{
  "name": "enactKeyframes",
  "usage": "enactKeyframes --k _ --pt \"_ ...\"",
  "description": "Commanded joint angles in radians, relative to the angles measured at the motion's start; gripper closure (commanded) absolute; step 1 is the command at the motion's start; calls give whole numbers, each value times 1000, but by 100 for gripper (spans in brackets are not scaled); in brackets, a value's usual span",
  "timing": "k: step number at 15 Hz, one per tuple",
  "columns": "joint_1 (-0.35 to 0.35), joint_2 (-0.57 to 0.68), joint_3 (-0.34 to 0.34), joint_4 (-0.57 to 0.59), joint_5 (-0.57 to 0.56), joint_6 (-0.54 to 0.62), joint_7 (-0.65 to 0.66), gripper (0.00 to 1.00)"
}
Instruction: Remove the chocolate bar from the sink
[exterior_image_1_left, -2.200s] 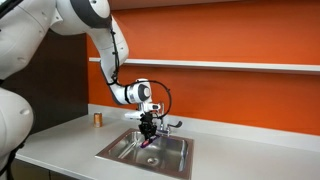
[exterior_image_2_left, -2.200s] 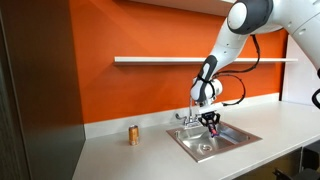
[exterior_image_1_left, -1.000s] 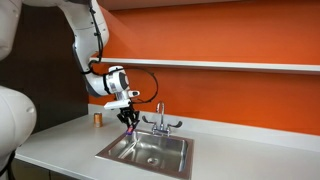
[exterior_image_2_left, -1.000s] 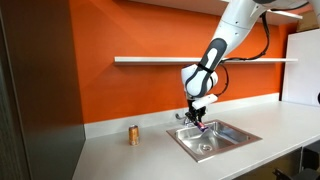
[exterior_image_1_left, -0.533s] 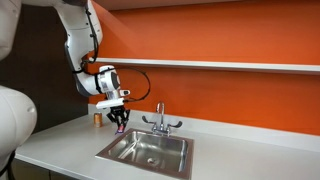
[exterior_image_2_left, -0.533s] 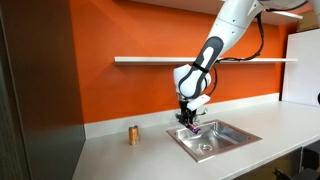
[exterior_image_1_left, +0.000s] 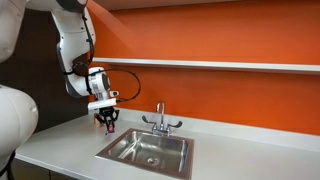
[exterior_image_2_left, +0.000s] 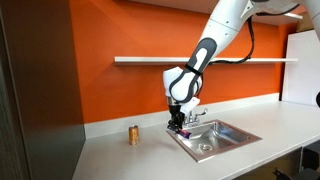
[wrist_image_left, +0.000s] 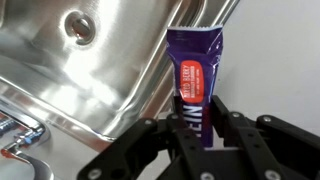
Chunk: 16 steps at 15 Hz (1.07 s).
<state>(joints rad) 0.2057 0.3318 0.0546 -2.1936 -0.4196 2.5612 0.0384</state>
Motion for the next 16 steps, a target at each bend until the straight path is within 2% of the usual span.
enactKeyframes --k 1,7,16 --pt "9 60 30 64 5 -12 -85 92" --pt "24 151 57 134 20 -22 -164 92" --pt "24 227 69 165 39 -38 -222 92"
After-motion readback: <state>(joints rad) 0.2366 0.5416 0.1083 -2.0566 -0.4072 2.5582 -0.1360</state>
